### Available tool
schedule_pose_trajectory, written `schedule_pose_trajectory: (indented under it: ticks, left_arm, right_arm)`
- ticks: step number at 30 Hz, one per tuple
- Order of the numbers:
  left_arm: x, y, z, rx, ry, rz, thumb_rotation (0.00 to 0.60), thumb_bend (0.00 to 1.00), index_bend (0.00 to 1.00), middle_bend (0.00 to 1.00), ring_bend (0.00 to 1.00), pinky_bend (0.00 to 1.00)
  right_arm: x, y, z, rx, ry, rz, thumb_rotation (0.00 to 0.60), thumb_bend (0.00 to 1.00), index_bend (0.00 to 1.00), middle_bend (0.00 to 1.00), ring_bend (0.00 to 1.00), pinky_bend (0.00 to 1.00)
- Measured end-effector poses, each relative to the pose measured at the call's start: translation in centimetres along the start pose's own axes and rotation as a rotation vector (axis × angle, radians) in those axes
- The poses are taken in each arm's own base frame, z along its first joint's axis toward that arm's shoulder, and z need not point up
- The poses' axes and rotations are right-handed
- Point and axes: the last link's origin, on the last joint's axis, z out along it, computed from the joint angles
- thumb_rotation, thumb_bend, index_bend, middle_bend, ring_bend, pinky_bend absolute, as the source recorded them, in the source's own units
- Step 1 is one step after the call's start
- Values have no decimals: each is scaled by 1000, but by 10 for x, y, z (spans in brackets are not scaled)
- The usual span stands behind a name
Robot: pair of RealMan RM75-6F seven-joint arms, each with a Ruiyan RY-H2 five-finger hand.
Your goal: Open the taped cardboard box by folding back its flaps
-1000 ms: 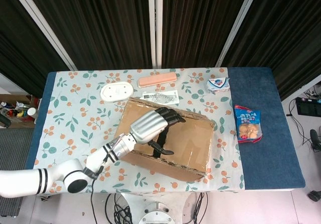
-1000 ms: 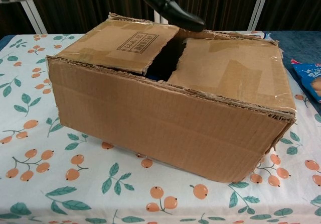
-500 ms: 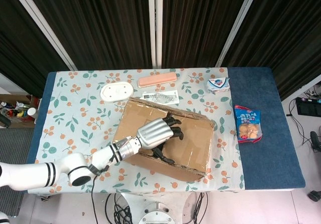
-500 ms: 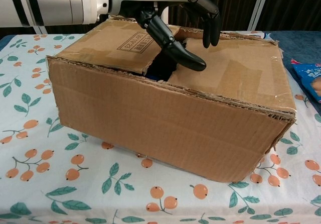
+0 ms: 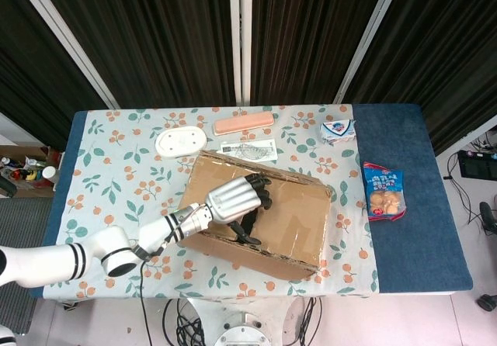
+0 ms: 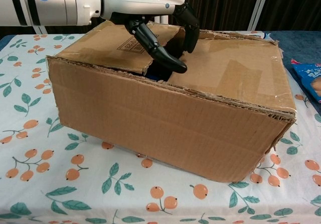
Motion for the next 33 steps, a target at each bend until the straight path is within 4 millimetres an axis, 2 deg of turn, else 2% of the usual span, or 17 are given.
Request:
schedule_pose_trajectory:
  ticks: [6, 19, 27, 33]
  left_arm:
    - [2, -8, -11, 25, -55, 41, 178, 0, 396, 382, 134, 192]
    - [5, -9, -18, 33, -90, 90, 177, 0, 446, 415, 134, 192]
    - [24, -9, -27, 38, -50, 143, 169, 0, 531, 437, 135, 191]
    - [42, -9, -41, 41, -28, 191, 169, 0, 539, 440, 135, 191]
  right_arm:
    - [-2, 1, 0, -4, 11, 11, 600, 192, 0, 0, 0, 0]
    - [-3, 1, -1, -2, 20, 17, 600, 193, 0, 0, 0, 0]
    - [-1, 1, 0, -3, 29, 28, 600, 195, 0, 0, 0, 0]
    - [3, -1, 1, 8, 45, 34, 600, 197, 0, 0, 0, 0]
